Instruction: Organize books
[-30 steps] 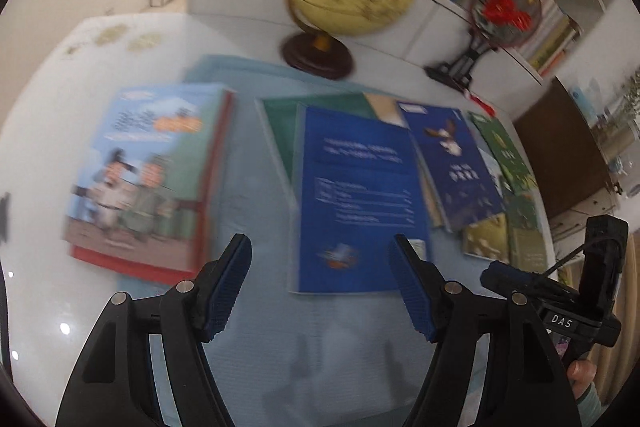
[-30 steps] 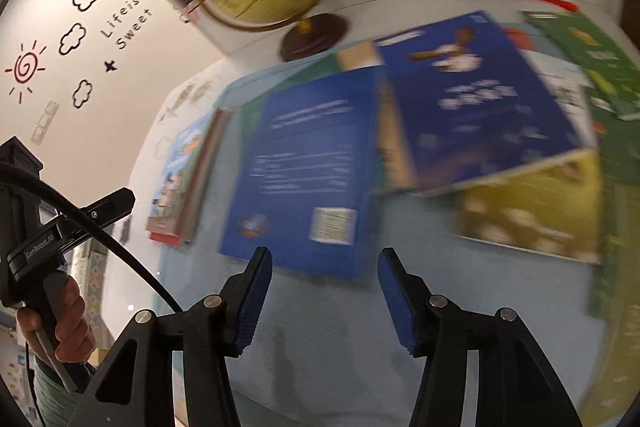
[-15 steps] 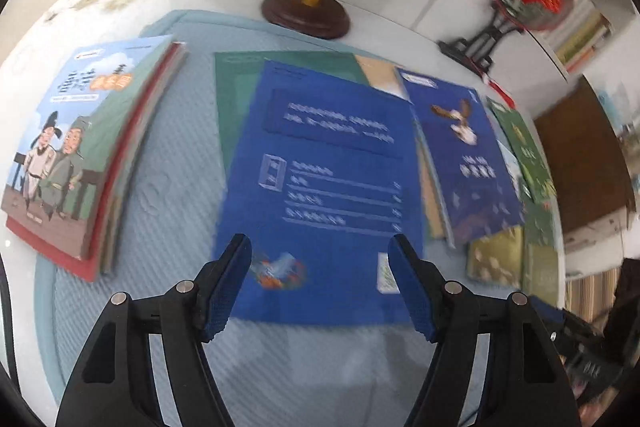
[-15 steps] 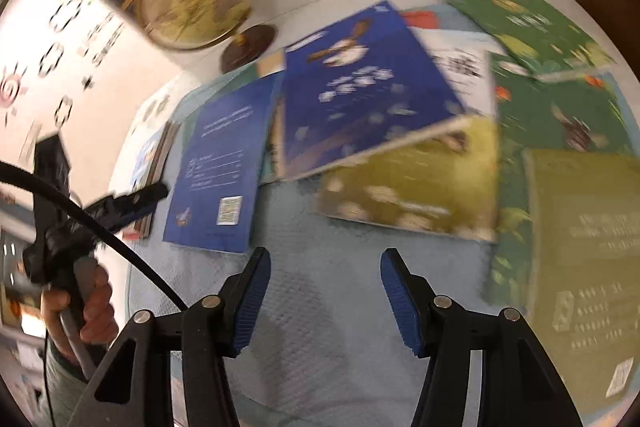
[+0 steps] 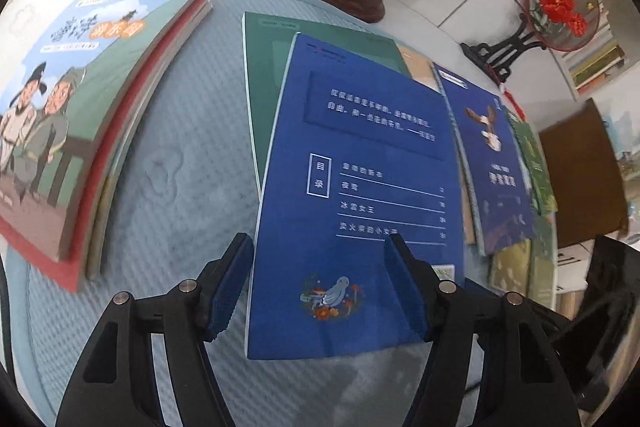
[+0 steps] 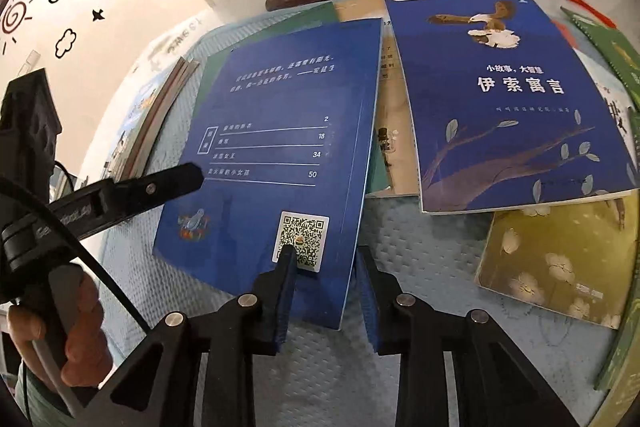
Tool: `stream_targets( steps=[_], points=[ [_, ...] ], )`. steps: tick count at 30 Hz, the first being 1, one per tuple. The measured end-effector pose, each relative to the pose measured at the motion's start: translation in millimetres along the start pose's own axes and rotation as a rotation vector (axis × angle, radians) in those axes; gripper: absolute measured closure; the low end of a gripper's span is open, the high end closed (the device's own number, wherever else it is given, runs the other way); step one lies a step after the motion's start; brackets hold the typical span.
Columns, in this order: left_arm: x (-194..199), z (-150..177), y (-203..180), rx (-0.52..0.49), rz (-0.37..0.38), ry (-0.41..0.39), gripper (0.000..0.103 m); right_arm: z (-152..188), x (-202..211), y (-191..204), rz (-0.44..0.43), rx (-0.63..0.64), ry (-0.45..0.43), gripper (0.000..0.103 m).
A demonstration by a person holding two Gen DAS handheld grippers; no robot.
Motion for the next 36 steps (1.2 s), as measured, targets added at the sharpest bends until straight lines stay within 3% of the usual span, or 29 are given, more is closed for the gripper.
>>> stream_targets(
  steps=[5, 10, 12, 16, 19, 25, 27, 32, 36],
  points=[
    [2.4, 38.3, -19.0, -0.059, 0.044, 0.06, 0.038, 24.0, 8.4, -12.6, -0.017, -0.012, 0.047, 0.074],
    [-10.4, 111.9, -37.2, -0.206, 0.036, 0.198, 0.038, 74.2, 11.6, -23.1, 0.006, 0.047, 0.125, 0.071],
    [-7.2, 126.9, -36.6, -0.208, 0.028, 0.189, 0.038, 91.2, 17.5, -27.2, -0.014, 0.065, 0.114, 0.071],
    [5.2, 122.9, -27.4, -0.122, 0.001, 0.118, 0.038, 91.3, 24.3, -44.1, -0.029, -0.013, 0.059, 0.071],
    [3.7, 117.4, -34.5, -0.091, 0.064, 0.113, 0.038, 78.7, 20.3, -42.9, -0.042, -0.023, -0.001, 0.068],
    [-4.4, 118.8, -38.7, -0.072, 0.059, 0.095, 0.038, 80.1, 19.4, -30.4, -0.015, 0.016, 0.01, 0.065],
    [-2.1, 121.8, -35.5, -0.058, 0.078, 0.087, 0.038, 86.1, 23.9, -31.4, -0.078, -0.004, 0.029, 0.065],
    [4.8, 129.1, -26.7, -0.015, 0.127, 0.059, 0.038, 93.5, 74.4, -8.4, -0.416, 0.018, 0.002, 0.065],
    [5.5, 129.2, -24.1, 0.03, 0.181, 0.052, 0.038, 89.3, 65.8, 2.9, -0.446, 0.04, 0.034, 0.065]
  ],
)
Point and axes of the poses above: each gripper's, at about its wrist camera, not at the fingertips, and x roughly against the way its jaws point, y to its left, z to its underside, the point moved 10 cm from there along -x, roughly the way its jaws point, and after that the axes turned 10 degrees about y, right-handed, at the moved point
